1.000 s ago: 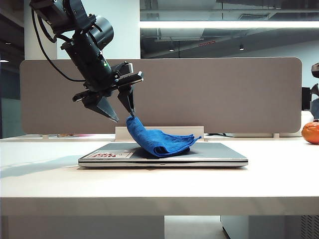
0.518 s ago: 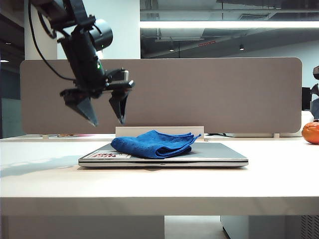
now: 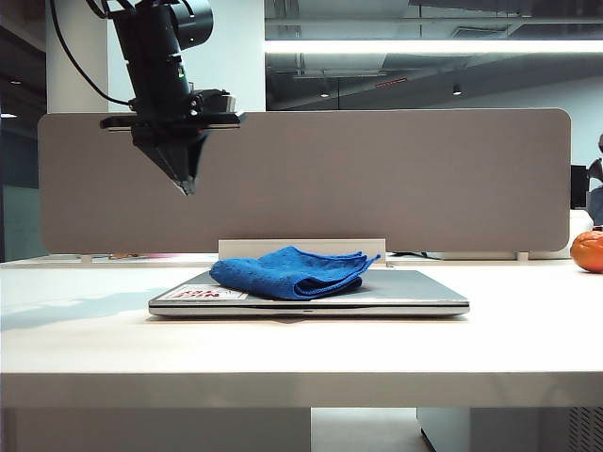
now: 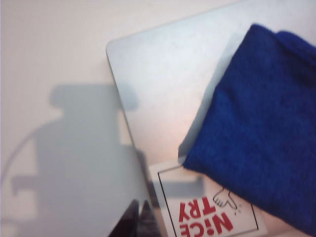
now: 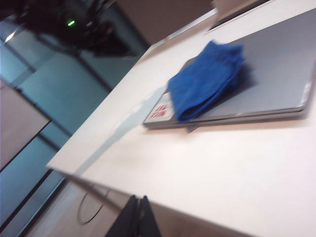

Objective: Pick up the blue rag and put it over the laptop.

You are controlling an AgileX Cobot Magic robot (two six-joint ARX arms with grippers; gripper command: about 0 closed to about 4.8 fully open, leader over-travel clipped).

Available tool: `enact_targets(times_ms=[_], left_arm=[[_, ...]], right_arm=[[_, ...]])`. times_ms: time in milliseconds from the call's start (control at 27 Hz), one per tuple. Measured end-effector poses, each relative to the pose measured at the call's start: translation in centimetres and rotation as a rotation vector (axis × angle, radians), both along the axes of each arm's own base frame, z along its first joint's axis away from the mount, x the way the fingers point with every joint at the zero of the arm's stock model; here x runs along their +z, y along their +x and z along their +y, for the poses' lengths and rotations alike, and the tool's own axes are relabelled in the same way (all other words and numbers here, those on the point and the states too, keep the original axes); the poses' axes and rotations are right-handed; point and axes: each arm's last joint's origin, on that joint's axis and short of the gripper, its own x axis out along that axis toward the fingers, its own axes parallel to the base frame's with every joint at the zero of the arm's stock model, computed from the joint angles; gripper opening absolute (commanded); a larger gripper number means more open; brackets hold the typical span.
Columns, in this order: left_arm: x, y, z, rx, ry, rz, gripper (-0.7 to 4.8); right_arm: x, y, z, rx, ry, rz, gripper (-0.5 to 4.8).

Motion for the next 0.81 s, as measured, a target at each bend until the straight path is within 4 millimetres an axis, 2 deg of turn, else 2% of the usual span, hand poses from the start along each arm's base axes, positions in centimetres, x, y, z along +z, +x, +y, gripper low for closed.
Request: enact_targets(times_ms=[148, 407, 630, 667, 815], left_arm=[[1.4, -1.1, 0.4, -0.017, 0.009, -0.003, -0.06], [4.5, -2.9, 1.1, -0.022, -0.018, -0.075, -0.06], [8.1, -5.5, 2.0, -0.022, -0.049, -0.165, -0.06], [9.3, -6.5, 2.4, -0.028, -0.055, -0.193, -0.06], [11.4, -8.5, 3.1, -0.033, -0.069, -0.247, -0.06]], right_arm=[[0.0, 0.2, -0.3, -0.121, -0.106, -0.069, -0.05], [0.0, 0.4, -0.6, -0.212, -0.241, -0.143, -0.05], [-0.3, 0.5, -1.0, -0.347, -0.388, -0.169, -0.05], [-0.3, 0.5, -1.1, -0.393, -0.423, -0.167, -0.05], [-0.3, 0.6, -1.3, -0.439, -0.445, -0.166, -0.05]])
